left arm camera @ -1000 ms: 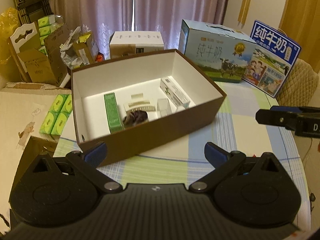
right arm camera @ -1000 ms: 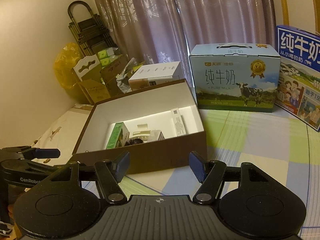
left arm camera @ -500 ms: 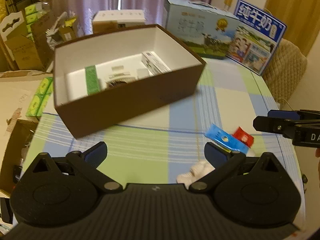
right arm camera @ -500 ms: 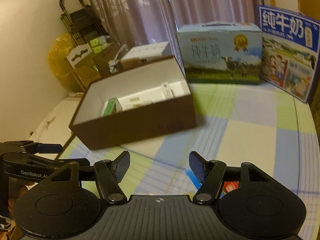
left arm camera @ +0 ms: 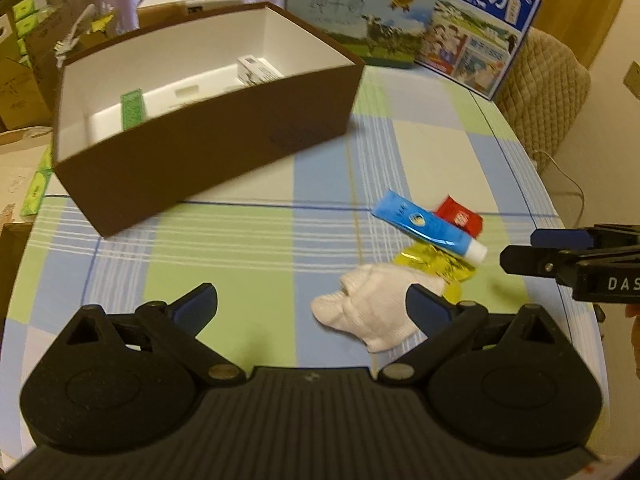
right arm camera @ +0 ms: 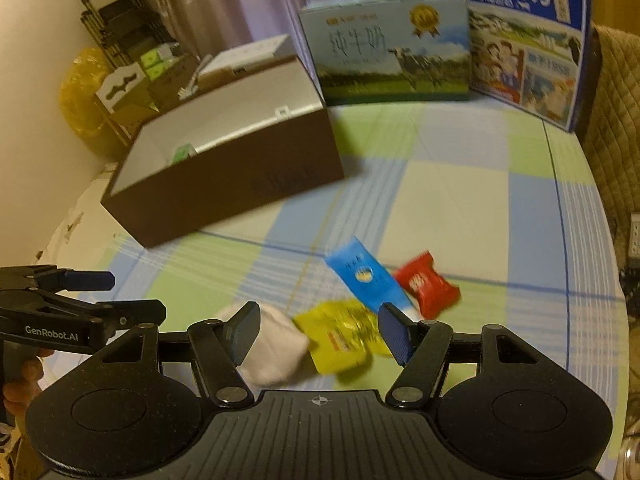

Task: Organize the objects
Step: 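Move both tools back toward the white towel and blue tube, then lower the left tool onto the white towel and close it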

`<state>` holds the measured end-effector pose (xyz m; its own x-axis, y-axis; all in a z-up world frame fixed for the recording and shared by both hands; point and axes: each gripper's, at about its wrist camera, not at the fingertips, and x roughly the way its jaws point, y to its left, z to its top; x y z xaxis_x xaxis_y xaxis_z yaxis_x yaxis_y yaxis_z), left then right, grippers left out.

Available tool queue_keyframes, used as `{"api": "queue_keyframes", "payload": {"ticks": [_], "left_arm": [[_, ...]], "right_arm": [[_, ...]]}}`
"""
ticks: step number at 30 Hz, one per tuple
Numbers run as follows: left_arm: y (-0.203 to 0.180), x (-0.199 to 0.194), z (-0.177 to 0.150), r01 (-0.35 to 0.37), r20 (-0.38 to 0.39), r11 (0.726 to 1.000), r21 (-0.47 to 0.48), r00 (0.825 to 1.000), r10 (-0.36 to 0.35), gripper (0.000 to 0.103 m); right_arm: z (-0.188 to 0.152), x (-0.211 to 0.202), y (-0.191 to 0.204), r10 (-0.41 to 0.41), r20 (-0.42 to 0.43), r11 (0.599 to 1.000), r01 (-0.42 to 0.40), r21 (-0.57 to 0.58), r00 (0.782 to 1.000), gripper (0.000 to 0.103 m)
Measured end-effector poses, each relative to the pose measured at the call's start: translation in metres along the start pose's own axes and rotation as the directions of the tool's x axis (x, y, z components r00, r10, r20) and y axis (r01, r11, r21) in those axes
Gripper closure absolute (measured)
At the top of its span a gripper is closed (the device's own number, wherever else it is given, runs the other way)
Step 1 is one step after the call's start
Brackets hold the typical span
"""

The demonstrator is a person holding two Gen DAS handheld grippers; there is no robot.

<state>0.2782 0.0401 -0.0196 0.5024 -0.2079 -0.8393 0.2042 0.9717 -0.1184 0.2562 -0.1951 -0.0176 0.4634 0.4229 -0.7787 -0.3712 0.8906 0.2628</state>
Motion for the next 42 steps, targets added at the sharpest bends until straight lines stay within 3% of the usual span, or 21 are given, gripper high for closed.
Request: {"api": "queue_keyframes", "payload": {"ticks": [17,32,42], "left_arm": [[-0.033,0.039,-0.018,0.052,-0.075,0.991,0.127,0.996,-0.042,0.004],[-0.058,0.084,-0.029,0.055,-0.083,0.970,0.236,0.996,-0.036,0.003],[-0.061,0.092,-0.027,0.031,-0.040,0.957,0.288,0.999,-0.020,0.008]], "right_arm": [[-0.029,0.012,-0.021,-0.082,-0.072,0.994,0.087,0.060,0.994,0.040],[-0.044,0.022,-0.041,-0.127,-0.120,0.984,0.141,0.113,0.985,0.040],[-0.049,0.025,-0.054,-0.148,-0.137,0.976,0.167,0.140,0.979,0.041]]}}
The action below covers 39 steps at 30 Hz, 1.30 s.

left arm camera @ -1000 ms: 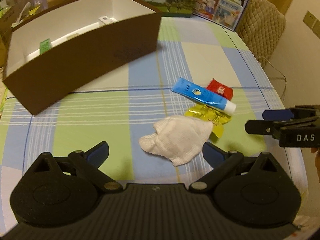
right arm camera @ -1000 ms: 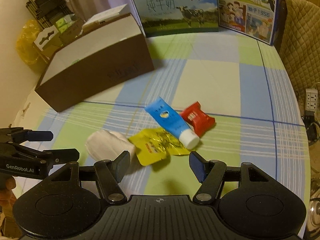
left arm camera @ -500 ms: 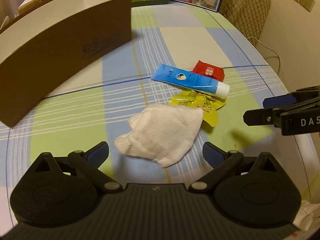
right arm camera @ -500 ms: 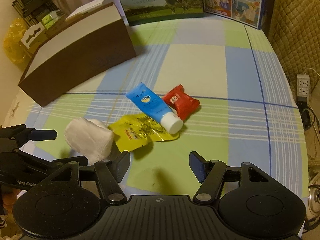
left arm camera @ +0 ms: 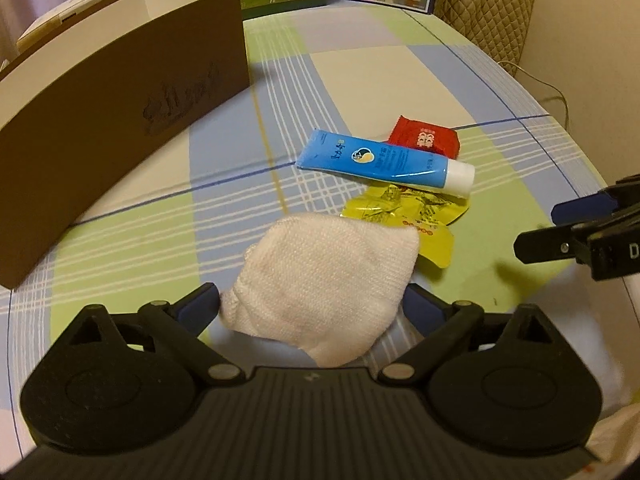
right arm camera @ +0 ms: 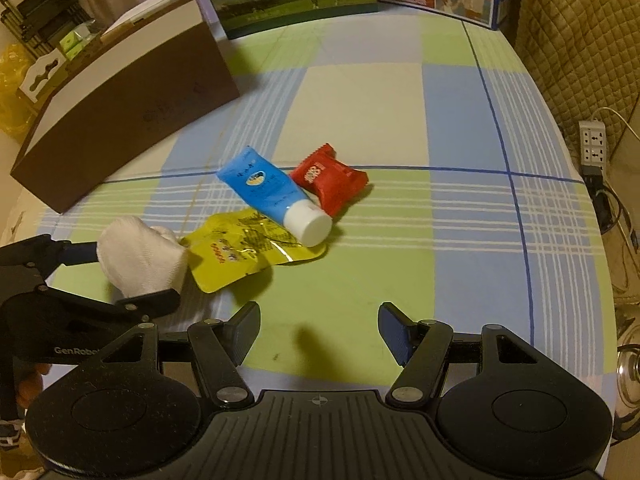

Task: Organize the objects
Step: 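Lower the left tool onto the white towel and close it, then grasp the blue tube with the right tool while the left tool holds the towel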

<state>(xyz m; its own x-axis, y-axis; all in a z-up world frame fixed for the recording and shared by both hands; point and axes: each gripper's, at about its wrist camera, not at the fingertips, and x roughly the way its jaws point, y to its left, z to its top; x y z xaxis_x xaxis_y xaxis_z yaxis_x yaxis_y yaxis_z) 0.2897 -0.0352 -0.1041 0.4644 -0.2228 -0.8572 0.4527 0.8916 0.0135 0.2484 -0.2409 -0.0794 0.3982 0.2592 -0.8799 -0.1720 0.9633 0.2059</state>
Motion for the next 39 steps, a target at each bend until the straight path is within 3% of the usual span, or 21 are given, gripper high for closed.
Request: {"api": "queue_keyframes", "payload": {"ticks": [4,10,14,19,24,29,35,39], "left_arm": [[0.002,-0.001,-0.001,0.007,0.019,1.000,0.014,1.000,-0.007,0.015],[0.012,-0.006,-0.004,0.016,0.038,1.000,0.012,0.999,-0.016,0.044],[0.023,-0.009,-0.005,0.011,0.035,1.000,-0.016,0.999,-0.010,0.052],[0.045,-0.017,-0.009,-0.040,0.018,0.996,-0.077,0.999,0.041,0.053],[0.078,-0.023,-0.014,-0.071,-0.022,0.977,-0.200,0.997,0.068,0.053],[0.100,-0.027,-0.017,-0.091,-0.047,0.957,-0.276,0.996,0.081,0.053],[0.104,-0.030,-0.023,-0.101,-0.051,0.949,-0.298,0.995,0.090,0.052],[0.106,-0.032,-0.025,-0.102,-0.053,0.947,-0.304,0.995,0.090,0.052]], "right_arm": [[0.002,0.002,-0.002,0.001,0.007,1.000,-0.001,-0.006,1.000,0.041],[0.010,0.004,0.000,0.021,0.028,0.999,-0.019,-0.043,0.999,0.041],[0.017,0.009,0.004,0.045,0.053,0.996,-0.040,-0.083,0.998,0.041],[0.024,0.014,0.012,0.070,0.091,0.986,-0.055,-0.158,0.993,0.045],[0.035,0.029,0.017,0.091,0.096,0.973,-0.068,-0.219,0.991,0.061],[0.046,0.046,0.022,0.100,0.079,0.953,-0.073,-0.293,0.992,0.062],[0.055,0.069,0.027,0.081,0.041,0.929,-0.061,-0.364,0.996,0.062],[0.058,0.079,0.028,0.098,0.021,0.932,-0.085,-0.353,0.995,0.065]]}}
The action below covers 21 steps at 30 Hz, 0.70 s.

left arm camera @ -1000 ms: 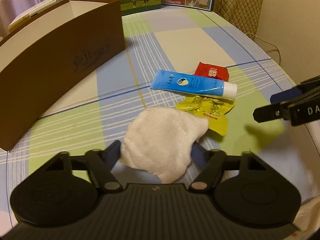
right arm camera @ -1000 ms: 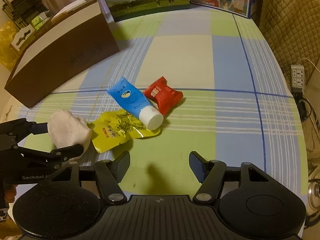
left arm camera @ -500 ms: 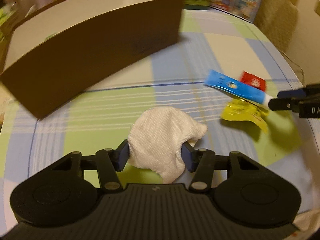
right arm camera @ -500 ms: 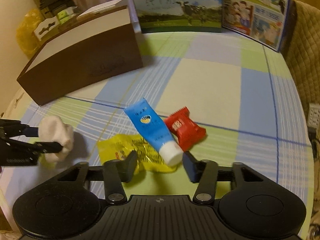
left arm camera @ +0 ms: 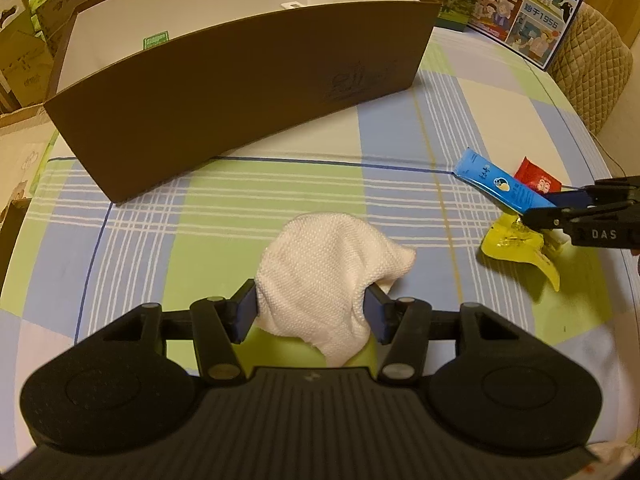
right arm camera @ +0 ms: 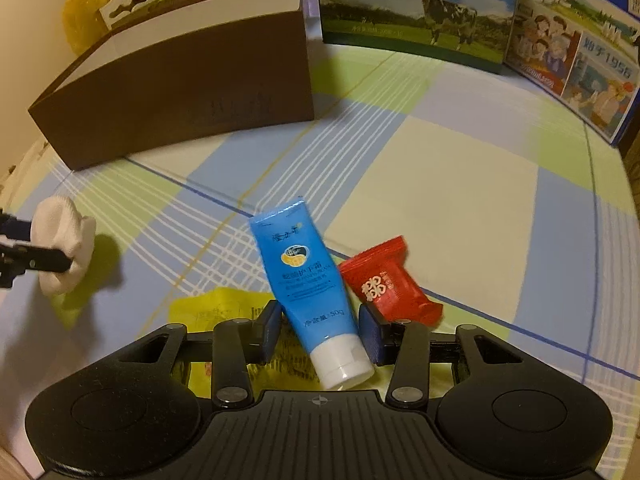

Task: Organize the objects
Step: 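Grasp the blue tube with the right tool while the left tool holds the towel, then lift the towel and blue tube off the table with both tools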

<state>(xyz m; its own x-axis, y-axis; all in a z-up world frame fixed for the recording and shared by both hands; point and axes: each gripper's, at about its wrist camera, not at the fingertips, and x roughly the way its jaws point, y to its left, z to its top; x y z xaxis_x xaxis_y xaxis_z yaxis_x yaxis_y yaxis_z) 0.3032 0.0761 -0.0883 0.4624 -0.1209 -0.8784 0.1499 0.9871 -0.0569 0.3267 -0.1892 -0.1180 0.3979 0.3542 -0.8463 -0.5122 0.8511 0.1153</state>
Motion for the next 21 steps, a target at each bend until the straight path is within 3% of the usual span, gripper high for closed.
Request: {"api": "queue_keyframes", "payload": {"ticks": [3,9,21], "left_arm": [[0.000,0.001,0.001,0.000,-0.003,1.000,-0.003,1.000,0.000,0.052],[0.001,0.002,0.004,-0.009,-0.019,1.000,-0.010,1.000,0.009,0.051],[-0.005,0.014,0.010,-0.041,-0.036,0.999,0.005,0.998,0.042,0.043]], "right_arm": [[0.002,0.001,0.011,0.029,-0.009,0.999,-0.029,-0.015,1.000,0.070],[0.000,0.006,0.046,0.069,-0.042,0.997,-0.070,-0.036,0.997,0.070],[0.005,0.027,0.075,0.002,-0.049,0.991,-0.009,-0.132,0.999,0.069]]}}
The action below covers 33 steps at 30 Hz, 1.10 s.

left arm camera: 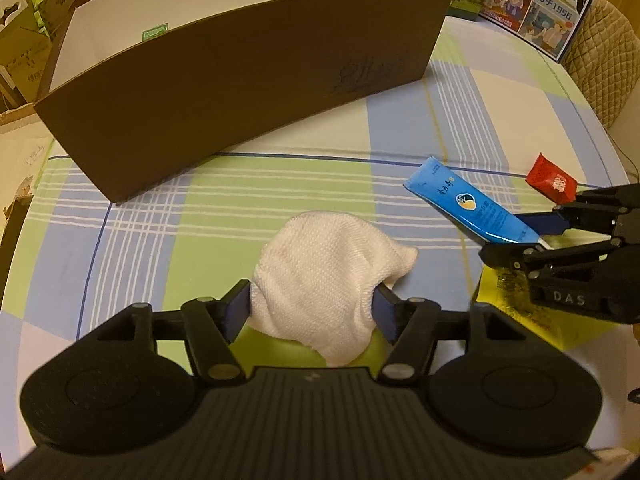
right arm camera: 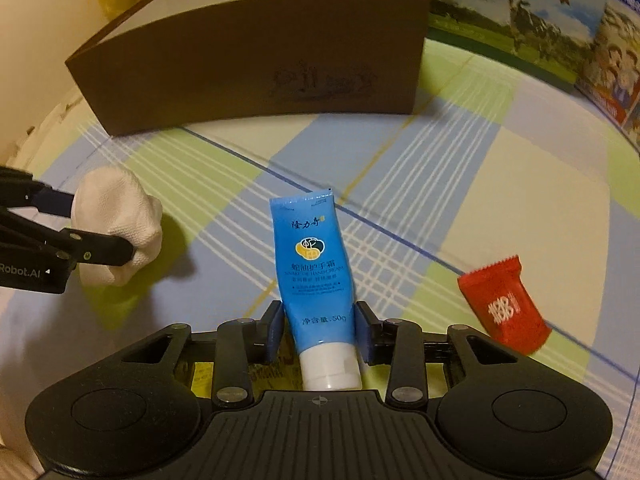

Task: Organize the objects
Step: 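Lift the towel and blue tube off the table with both tools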

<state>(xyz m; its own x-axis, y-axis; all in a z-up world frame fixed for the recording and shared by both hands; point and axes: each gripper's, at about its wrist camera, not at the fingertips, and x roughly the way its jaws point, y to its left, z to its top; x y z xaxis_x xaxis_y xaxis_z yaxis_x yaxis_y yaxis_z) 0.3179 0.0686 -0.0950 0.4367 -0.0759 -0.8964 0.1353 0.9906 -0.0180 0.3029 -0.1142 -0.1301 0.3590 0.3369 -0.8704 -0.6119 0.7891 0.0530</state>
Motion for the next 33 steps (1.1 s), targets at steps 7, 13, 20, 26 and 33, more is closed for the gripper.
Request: {"api": "queue_keyframes", "payload": {"ticks": [7,13,20,26,33], "left_arm": [[-0.004,0.009,0.003,-0.023,-0.006,0.999,0.035,1.000,0.024,0.041],[-0.006,0.009,0.004,-0.031,-0.005,0.998,0.052,1.000,0.031,0.044],[-0.004,0.008,0.006,-0.029,-0.007,0.999,0.046,1.000,0.029,0.049],[-0.002,0.002,0.007,-0.020,-0.003,0.999,0.031,1.000,0.021,0.051],[0.000,-0.004,0.005,-0.021,-0.004,1.000,0.010,1.000,0.021,0.051]], "right_arm": [[-0.001,0.002,0.004,-0.017,0.005,1.000,0.017,-0.015,1.000,0.069],[-0.001,0.003,0.005,-0.015,0.010,1.000,0.015,-0.008,1.000,0.069],[0.000,0.001,0.004,-0.001,0.012,1.000,0.001,0.005,1.000,0.070],[0.001,-0.002,0.003,0.031,0.013,0.999,-0.032,0.018,0.999,0.070],[0.006,-0.011,0.005,0.049,0.033,0.998,-0.050,0.029,0.998,0.070]]}}
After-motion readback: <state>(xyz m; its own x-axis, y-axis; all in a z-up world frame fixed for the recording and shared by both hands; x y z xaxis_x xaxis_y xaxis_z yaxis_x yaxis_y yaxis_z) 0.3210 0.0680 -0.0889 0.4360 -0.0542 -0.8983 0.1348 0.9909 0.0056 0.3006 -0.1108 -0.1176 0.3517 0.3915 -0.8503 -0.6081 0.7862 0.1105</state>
